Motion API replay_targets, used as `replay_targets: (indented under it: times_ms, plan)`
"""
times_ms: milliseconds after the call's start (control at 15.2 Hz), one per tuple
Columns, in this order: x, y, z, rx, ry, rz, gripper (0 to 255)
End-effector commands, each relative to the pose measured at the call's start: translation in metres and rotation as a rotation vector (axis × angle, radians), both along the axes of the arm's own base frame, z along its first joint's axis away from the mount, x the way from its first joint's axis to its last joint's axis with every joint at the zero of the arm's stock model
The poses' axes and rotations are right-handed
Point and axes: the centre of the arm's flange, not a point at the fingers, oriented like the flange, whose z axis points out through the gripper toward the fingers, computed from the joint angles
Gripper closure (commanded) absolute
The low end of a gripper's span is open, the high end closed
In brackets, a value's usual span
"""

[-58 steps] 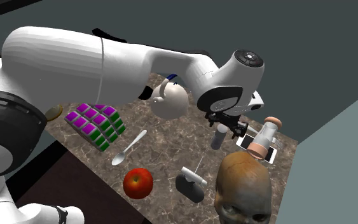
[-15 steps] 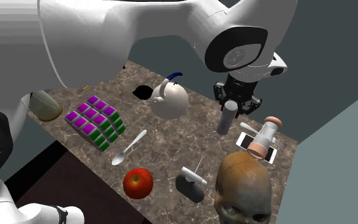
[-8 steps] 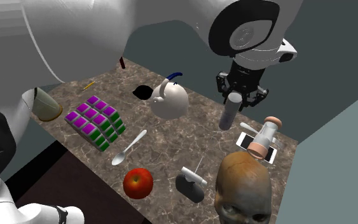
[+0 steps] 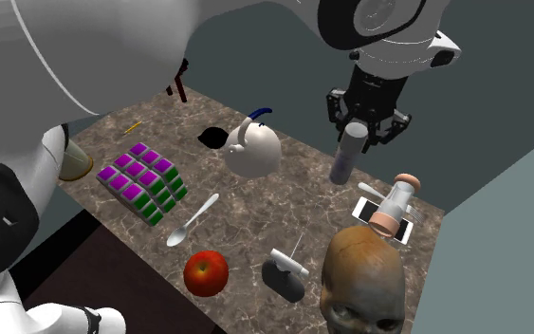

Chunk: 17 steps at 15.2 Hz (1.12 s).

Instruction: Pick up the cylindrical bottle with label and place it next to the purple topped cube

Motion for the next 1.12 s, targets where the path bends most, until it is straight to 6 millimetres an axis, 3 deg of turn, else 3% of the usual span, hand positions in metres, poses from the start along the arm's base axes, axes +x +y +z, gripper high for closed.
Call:
replay_targets:
  times_ms: [0, 1056]
  plan:
    - [-0.003, 0.013, 0.006, 0.000, 0.000, 0.000, 255]
    - [-0.040, 0.221, 0.007, 0.000, 0.000, 0.000, 255]
